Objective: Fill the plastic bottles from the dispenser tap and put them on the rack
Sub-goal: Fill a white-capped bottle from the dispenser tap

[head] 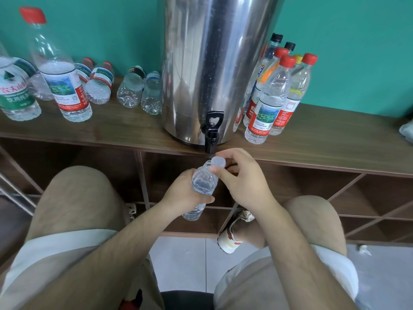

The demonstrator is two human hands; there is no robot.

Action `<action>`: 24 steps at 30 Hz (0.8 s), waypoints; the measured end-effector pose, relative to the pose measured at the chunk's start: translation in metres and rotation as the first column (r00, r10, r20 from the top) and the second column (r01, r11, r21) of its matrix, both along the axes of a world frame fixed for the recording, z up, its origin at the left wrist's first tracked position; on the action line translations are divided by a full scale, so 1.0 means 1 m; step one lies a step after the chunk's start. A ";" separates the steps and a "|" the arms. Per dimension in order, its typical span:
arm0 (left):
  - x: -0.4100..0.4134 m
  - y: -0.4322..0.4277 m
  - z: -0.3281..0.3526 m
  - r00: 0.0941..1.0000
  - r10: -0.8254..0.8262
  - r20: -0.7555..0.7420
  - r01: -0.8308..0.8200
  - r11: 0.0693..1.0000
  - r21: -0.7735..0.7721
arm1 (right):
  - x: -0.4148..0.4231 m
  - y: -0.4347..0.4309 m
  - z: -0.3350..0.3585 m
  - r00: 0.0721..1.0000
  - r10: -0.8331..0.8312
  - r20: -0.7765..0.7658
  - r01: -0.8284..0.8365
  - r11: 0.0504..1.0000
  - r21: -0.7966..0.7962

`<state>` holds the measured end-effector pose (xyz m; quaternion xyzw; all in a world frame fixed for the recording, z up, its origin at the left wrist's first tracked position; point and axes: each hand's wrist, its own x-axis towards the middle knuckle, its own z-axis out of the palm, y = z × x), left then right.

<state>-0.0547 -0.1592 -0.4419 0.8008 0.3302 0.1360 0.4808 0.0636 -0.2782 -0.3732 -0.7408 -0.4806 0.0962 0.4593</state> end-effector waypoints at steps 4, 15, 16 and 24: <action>-0.001 -0.003 0.000 1.000 -0.012 0.009 0.011 0.999 0.039 | -0.002 -0.001 0.003 0.992 0.060 0.106 -0.048 0.992 -0.115; -0.005 -0.009 -0.004 0.995 -0.055 0.078 0.054 0.998 0.018 | 0.003 -0.007 0.054 0.865 0.353 0.356 -0.135 0.848 -0.513; -0.006 -0.010 -0.003 0.994 -0.065 0.093 0.065 0.998 0.010 | 0.003 -0.007 0.058 0.854 0.364 0.372 -0.113 0.827 -0.552; -0.013 -0.020 0.010 0.971 -0.165 0.170 0.177 0.983 -0.054 | -0.005 -0.010 0.063 0.472 0.376 0.798 0.137 0.863 -0.487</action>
